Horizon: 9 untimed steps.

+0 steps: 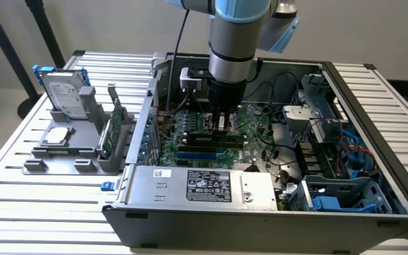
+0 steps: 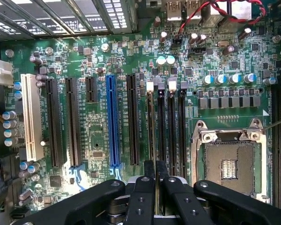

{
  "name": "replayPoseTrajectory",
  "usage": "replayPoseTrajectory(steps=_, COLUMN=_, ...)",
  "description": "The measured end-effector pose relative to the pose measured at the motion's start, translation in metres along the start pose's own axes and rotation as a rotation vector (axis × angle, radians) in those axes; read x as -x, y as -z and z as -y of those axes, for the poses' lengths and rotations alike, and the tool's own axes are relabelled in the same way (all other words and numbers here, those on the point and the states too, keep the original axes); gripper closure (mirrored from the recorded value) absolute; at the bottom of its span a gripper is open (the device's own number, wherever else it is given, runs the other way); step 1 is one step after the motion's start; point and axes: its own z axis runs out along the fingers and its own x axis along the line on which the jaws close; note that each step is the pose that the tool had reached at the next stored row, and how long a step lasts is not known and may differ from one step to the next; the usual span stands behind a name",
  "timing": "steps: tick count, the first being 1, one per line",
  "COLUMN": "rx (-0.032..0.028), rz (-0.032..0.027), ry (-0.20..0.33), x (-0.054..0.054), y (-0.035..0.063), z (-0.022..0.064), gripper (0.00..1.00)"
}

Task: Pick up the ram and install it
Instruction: 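Insert the ram into the slot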

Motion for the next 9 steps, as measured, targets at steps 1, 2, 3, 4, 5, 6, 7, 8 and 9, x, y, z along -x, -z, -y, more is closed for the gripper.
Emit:
replayPoseTrajectory(steps=1, rx=0.0, rz=0.0, ry=0.0, x=0.0, y=-0.0003, z=0.0, gripper=0.86)
replayPoseTrajectory(steps=2, rx=0.0, rz=-0.0001, ry=0.0, x=0.0, y=-0.0005, z=0.0, gripper=0.86)
replayPoseTrajectory(steps=3, rx=0.0001, rz=-0.0002, ry=0.0, x=0.0, y=-0.0005, z=0.0, gripper=0.86)
replayPoseTrajectory(steps=4, rx=0.0002, rz=-0.0001, ry=0.0, x=0.0, y=-0.0006, z=0.0, gripper=0.86)
replayPoseTrajectory(steps=5, rx=0.0003, rz=-0.0002, ry=0.0, x=0.0, y=-0.0006, z=0.0, gripper=0.85)
replayPoseTrajectory(steps=6, rx=0.0003, rz=-0.0001, ry=0.0, x=0.0, y=-0.0007, z=0.0, gripper=0.85)
replayPoseTrajectory(steps=7, rx=0.0003, rz=0.0, ry=0.0, x=0.0, y=-0.0007, z=0.0, gripper=0.85)
replayPoseTrajectory(steps=8, rx=0.0003, rz=0.0, ry=0.0, x=0.0, y=-0.0004, z=0.0, gripper=0.78)
replayPoseTrajectory(steps=9, rx=0.0002, rz=0.0002, ry=0.0, x=0.0, y=0.0002, z=0.0, gripper=0.78)
